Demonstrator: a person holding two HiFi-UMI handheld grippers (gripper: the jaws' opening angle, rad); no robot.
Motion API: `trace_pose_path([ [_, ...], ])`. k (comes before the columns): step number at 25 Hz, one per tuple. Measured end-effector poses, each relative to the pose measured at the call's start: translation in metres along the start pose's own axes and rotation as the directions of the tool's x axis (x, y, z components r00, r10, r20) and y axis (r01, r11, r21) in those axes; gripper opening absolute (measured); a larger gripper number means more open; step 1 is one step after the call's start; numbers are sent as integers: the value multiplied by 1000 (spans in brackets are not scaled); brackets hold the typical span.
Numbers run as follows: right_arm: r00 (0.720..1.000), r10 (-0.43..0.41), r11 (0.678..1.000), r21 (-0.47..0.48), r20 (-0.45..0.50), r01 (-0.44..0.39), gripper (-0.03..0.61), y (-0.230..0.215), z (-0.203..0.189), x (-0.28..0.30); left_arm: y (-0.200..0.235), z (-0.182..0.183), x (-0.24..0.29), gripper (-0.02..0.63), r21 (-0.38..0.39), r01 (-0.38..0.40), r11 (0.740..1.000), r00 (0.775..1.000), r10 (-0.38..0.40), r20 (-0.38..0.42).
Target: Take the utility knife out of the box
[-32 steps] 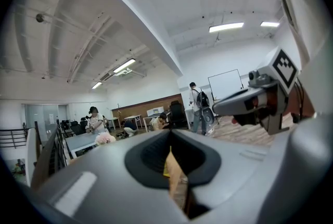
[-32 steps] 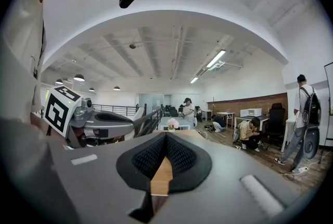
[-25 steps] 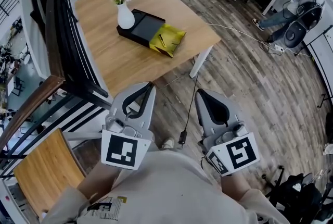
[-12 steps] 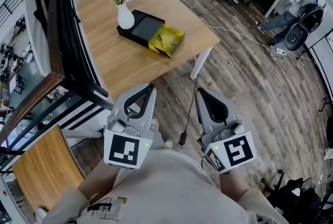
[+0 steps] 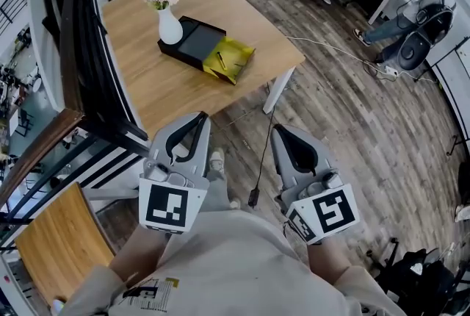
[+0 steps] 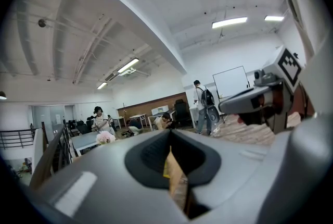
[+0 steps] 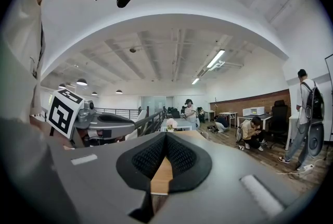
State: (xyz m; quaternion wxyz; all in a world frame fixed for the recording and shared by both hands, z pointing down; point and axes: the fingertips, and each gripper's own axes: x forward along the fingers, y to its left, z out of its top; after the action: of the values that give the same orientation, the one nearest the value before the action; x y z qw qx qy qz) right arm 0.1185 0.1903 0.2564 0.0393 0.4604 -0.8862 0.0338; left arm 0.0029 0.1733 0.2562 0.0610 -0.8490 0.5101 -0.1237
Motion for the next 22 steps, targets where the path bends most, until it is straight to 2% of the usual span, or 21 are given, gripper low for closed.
trace_pose_path([
  [6, 1000, 17, 1000, 10, -15, -17, 2, -9, -6, 25, 17, -8, 18, 3, -3, -11, 1000, 1000, 11, 0],
  [11, 1000, 8, 999, -47, -30, -9, 2, -14, -5, 56, 35, -16, 37, 3, 5, -11, 1000, 1000, 11, -9],
  [14, 999, 15, 998, -52, -43, -17, 2, -21, -7, 78, 49, -19, 53, 3, -27, -22, 999, 1000, 22, -3],
  [16, 999, 16, 999, -50, -51, -18, 2, -28, -9, 94, 59, -22, 66, 3, -47, -25, 999, 1000, 24, -4],
  [22, 996, 27, 998, -48, -79, -31, 2, -55, -7, 157, 97, -29, 120, 3, -39, -15, 999, 1000, 15, -2],
])
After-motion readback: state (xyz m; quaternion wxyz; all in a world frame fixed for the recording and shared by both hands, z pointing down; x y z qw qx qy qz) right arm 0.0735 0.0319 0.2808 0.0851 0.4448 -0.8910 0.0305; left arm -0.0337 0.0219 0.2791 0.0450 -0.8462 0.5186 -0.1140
